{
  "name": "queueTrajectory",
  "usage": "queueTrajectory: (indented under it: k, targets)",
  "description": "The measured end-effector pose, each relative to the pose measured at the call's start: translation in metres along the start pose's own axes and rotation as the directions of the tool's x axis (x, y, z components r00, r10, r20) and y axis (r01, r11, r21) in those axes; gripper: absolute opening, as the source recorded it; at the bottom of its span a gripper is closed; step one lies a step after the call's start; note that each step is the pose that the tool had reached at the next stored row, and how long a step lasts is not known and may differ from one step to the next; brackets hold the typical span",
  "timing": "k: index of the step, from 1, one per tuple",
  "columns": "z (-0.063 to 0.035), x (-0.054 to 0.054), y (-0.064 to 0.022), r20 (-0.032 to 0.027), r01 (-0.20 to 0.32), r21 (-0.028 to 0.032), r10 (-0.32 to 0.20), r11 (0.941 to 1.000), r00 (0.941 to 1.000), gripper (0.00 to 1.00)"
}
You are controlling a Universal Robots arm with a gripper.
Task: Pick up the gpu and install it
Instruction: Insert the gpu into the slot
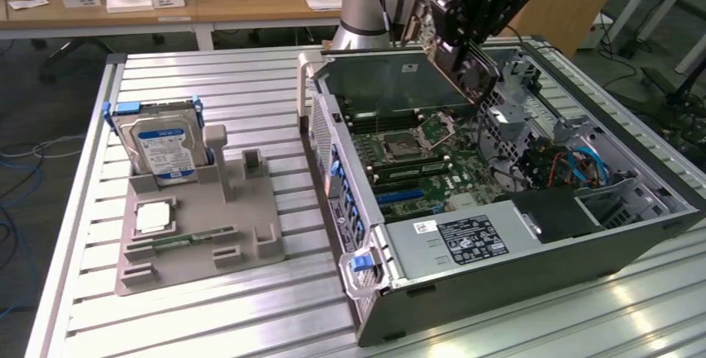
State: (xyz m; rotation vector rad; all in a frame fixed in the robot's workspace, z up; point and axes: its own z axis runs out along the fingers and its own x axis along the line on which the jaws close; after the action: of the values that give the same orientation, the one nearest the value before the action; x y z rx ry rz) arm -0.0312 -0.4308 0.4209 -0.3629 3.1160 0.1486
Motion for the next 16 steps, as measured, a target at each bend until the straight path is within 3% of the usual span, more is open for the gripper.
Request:
queueTrajectory:
  k: [8, 16]
  targets:
    - [0.0000, 0.0002, 0.0001, -0.0098, 0.104, -0.0017, -0.104, 0.9945, 0.9945, 0.28]
    - [0.0000, 0.0006, 0.0002, -0.0192, 0.206, -0.0044, -0.206, 0.9785, 0.9783, 0.28]
